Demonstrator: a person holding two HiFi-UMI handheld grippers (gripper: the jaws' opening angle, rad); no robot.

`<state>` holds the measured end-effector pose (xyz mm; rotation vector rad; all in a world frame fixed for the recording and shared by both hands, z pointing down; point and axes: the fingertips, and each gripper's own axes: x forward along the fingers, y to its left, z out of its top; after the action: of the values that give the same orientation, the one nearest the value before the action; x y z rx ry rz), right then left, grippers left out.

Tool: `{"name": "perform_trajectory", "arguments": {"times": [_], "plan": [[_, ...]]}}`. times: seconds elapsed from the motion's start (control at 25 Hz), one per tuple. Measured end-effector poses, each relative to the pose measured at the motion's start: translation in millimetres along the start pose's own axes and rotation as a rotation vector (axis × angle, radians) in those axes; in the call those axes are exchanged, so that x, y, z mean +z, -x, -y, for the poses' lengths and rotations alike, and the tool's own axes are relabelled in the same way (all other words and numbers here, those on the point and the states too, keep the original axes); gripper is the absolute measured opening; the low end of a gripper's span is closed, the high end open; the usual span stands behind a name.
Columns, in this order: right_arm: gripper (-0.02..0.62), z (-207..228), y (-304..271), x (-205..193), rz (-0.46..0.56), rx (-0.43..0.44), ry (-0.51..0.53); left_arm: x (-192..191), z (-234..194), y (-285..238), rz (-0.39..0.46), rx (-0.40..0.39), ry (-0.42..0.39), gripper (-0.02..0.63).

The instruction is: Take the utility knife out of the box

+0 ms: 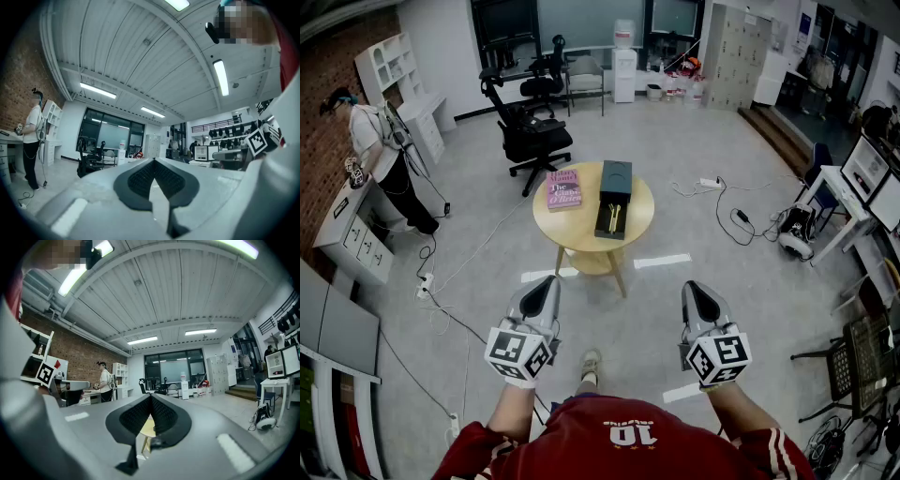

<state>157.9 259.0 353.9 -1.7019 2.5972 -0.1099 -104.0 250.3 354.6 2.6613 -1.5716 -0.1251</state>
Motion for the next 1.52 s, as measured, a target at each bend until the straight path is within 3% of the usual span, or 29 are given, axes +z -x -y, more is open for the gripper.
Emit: {"name": "perform_trajectory", "arguments": {"times": [0.68, 1.0, 1.32, 1.52], "plan": [[0.000, 5.3, -2.3, -1.0, 0.019, -0.008, -0.030, -7.6, 2.9, -7.6, -0.012, -0.012, 0.016, 0.003], [0.002, 1.8, -25.5, -16.1, -0.012, 0.032, -0.061, -20.7, -21.1, -21.9, -0.041, 0.003, 0.019, 0.003], [0.002, 6.1, -78.7, -19.4, -0.035, 0.062, -0.091, -31.8, -50.2, -64.6, -0.089, -0.016, 0.025, 0.003], [0.002, 18.8, -126.1, -9.7, -0.022, 0.056, -0.104, -26.2, -73.6, -107.6, -0.104, -0.048, -0.012, 0.003]]}}
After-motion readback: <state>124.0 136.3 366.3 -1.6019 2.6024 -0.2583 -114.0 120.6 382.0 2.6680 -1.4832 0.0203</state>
